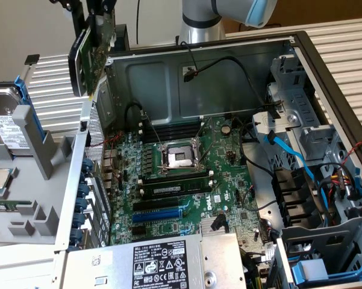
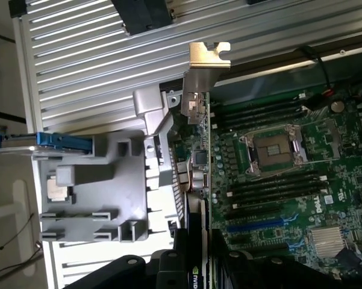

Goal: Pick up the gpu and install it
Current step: 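Pick up the gpu and move the gpu toward the slot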

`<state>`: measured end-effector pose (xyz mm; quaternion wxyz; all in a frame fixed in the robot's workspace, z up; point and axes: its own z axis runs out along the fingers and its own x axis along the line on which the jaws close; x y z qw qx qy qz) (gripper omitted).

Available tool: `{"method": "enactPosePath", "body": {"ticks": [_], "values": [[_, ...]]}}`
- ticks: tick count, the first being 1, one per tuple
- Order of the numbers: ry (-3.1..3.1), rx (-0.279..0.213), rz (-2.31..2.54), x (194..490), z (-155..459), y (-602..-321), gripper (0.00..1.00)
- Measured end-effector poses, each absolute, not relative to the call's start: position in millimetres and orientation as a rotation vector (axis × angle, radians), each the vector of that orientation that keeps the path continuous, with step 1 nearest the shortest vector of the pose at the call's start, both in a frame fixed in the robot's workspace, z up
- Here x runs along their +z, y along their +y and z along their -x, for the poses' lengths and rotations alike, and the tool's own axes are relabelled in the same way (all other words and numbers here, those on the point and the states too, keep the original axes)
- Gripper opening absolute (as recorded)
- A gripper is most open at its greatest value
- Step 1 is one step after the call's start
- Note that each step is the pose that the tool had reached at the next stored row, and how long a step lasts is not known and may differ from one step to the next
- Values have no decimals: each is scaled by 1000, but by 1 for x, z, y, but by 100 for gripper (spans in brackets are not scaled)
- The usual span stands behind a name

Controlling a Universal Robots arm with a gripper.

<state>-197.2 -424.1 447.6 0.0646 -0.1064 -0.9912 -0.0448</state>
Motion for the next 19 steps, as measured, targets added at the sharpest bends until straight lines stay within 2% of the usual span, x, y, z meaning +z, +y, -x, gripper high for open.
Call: {"method": "enactPosePath", "body": {"ticks": [19], "values": [[-3040,-136,189,448,177,-424,27]]}}
